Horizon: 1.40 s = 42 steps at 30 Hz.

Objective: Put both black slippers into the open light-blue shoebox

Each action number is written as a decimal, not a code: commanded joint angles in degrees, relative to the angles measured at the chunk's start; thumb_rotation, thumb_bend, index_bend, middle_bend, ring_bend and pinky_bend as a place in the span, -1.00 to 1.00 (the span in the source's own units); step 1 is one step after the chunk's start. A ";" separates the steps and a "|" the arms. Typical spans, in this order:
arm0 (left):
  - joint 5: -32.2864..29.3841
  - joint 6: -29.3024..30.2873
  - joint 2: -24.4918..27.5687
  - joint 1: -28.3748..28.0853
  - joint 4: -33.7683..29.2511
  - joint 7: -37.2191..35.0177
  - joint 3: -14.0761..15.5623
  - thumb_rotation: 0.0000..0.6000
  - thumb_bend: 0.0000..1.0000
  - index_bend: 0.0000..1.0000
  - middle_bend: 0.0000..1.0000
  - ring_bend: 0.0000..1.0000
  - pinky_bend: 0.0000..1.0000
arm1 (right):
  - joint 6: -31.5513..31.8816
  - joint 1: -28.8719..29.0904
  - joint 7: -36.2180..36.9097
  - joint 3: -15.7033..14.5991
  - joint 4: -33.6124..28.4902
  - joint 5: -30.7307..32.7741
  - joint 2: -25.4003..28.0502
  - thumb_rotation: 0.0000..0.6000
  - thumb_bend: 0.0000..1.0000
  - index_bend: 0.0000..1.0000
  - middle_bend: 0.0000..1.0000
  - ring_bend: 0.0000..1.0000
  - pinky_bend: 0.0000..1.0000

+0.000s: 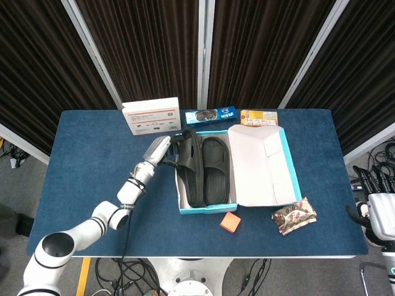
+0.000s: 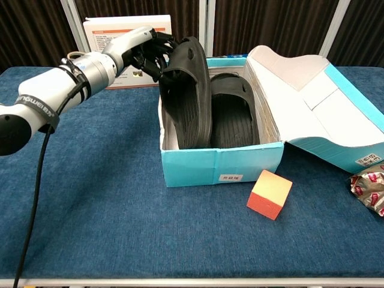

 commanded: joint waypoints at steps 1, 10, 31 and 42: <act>-0.03 -0.67 -0.56 -0.07 0.61 0.15 0.39 1.00 -1.00 0.22 0.38 -0.02 0.17 | 0.03 0.00 -0.05 0.04 -0.06 0.03 0.04 1.00 -0.73 -0.90 -0.71 -1.00 -0.72; -1.85 -3.43 -1.25 -0.61 0.71 7.45 0.30 1.00 -1.00 0.21 0.36 -0.13 0.03 | 0.08 -0.10 -0.02 0.02 -0.16 0.10 0.12 1.00 -0.73 -0.90 -0.71 -1.00 -0.72; -6.86 -9.78 3.73 0.00 -9.23 21.95 -0.14 1.00 -1.00 -0.34 -0.25 -0.61 -0.23 | 0.42 -0.40 0.73 -0.08 0.29 -0.11 0.06 1.00 -0.73 -0.90 -0.71 -1.00 -0.72; -7.90 -9.18 7.03 0.83 -14.72 24.78 -1.09 1.00 -1.00 -1.00 -0.99 -1.00 -0.67 | 0.64 -0.56 0.89 -0.13 0.22 -0.32 0.22 1.00 -0.73 -0.90 -0.71 -1.00 -0.72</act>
